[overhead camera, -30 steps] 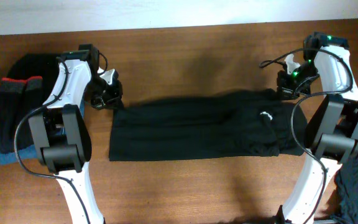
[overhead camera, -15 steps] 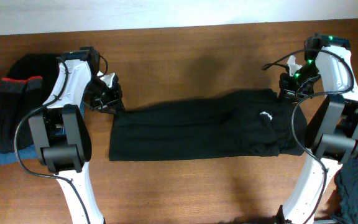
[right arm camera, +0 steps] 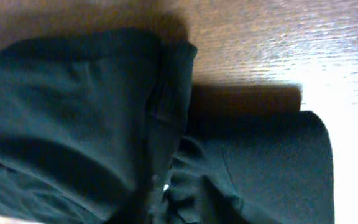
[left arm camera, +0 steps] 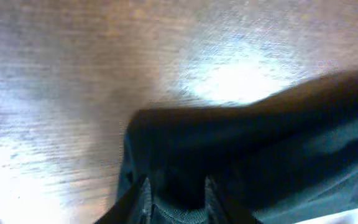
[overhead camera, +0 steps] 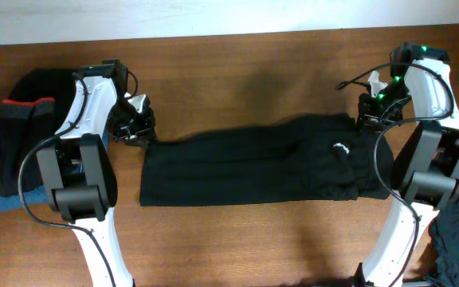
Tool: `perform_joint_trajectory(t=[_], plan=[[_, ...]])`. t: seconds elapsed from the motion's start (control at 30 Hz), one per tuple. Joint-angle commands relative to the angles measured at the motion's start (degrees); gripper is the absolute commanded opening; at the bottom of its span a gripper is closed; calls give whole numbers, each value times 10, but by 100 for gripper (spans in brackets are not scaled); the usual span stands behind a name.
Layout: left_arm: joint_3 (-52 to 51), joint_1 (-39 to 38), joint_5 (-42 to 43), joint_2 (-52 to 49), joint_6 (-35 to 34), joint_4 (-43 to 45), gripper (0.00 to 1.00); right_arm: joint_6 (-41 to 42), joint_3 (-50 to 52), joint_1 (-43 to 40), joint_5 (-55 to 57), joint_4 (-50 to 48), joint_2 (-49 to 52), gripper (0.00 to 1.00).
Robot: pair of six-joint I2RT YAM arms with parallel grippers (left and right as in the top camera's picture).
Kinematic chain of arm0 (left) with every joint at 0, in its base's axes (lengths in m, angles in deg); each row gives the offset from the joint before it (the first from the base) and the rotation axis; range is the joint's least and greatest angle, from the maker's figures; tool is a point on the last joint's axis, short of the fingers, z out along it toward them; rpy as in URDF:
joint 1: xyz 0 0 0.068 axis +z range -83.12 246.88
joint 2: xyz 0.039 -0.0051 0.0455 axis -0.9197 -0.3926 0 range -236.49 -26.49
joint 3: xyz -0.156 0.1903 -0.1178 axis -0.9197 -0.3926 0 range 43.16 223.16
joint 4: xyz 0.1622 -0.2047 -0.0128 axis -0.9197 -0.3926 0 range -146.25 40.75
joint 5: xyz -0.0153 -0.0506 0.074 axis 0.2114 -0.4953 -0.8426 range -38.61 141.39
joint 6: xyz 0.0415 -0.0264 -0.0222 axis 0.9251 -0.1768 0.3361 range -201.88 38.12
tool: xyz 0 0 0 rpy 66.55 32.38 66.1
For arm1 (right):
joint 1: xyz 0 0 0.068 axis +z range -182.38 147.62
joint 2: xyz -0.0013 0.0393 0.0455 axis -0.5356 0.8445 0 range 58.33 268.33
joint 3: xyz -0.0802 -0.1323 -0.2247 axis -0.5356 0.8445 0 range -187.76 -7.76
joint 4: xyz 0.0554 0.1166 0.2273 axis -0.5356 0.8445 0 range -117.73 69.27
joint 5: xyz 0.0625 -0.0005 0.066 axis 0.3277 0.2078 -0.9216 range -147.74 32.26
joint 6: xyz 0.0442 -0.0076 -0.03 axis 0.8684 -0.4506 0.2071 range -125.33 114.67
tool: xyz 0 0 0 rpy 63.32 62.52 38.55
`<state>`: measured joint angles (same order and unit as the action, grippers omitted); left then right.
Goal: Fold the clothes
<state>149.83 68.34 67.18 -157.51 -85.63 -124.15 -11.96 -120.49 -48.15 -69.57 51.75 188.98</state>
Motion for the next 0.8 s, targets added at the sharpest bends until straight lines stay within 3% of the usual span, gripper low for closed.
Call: perform_joint_trajectory(t=[0.0, 0.17, 0.4, 0.63, 0.77], plan=[[3, 2, -17, 23, 6, -15, 19, -4, -12, -4, 3, -17, -27, 36], [3, 2, -17, 23, 6, -34, 18, -4, -12, -4, -20, -90, -27, 60], [3, 2, -17, 23, 6, -36, 18, -4, -12, -1, -96, -185, -27, 63], [3, 2, -17, 23, 6, -29, 19, -7, -12, 31, -119, -186, -18, 63], [3, 2, -17, 23, 6, -30, 19, -6, -11, 54, -76, -178, -3, 63]])
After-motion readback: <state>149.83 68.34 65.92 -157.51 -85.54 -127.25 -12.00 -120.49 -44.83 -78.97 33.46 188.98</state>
